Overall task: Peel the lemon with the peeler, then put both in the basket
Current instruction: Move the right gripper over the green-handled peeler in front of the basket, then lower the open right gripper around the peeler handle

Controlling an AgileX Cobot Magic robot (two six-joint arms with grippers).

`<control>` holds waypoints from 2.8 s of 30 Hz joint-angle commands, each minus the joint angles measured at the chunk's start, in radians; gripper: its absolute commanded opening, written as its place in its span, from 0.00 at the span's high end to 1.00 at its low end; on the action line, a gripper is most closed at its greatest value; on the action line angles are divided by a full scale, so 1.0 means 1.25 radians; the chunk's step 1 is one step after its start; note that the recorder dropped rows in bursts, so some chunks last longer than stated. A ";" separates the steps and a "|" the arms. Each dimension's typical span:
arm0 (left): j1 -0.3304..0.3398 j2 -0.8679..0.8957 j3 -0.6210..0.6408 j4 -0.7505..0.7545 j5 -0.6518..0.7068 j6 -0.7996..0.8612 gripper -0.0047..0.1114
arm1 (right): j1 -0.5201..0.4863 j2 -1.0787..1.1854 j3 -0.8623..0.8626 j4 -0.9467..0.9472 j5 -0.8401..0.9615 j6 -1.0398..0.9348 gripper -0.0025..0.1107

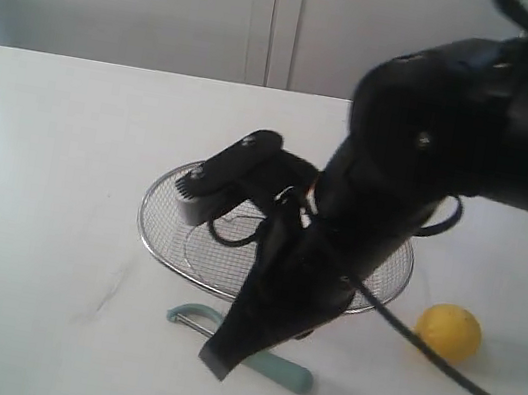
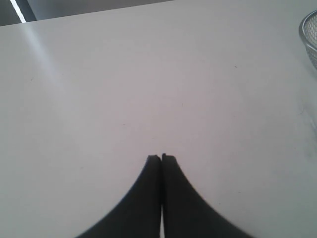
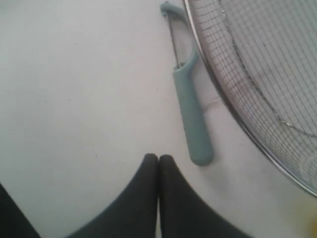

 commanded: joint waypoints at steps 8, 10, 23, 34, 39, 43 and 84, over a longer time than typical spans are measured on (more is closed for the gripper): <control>-0.004 -0.004 0.003 -0.006 -0.001 0.001 0.96 | 0.062 0.142 -0.068 -0.040 0.015 -0.156 0.98; -0.004 -0.004 0.003 -0.006 -0.001 0.001 0.96 | 0.062 0.151 -0.068 -0.041 0.015 -0.195 0.98; -0.004 -0.004 0.003 -0.006 -0.001 0.001 0.96 | 0.062 0.151 -0.062 -0.127 -0.008 -0.239 0.98; -0.004 -0.004 0.003 -0.006 -0.001 0.001 0.96 | 0.062 0.151 -0.062 -0.121 0.011 -0.127 0.98; -0.004 -0.004 0.003 -0.006 -0.001 0.001 0.96 | 0.062 0.151 -0.060 -0.104 0.029 -0.122 0.98; -0.004 -0.004 0.003 -0.006 -0.001 0.001 0.96 | 0.062 0.151 -0.039 -0.082 0.031 -0.122 0.98; -0.004 -0.004 0.003 -0.006 -0.001 0.001 0.96 | 0.062 0.151 0.028 -0.140 -0.121 -0.050 0.50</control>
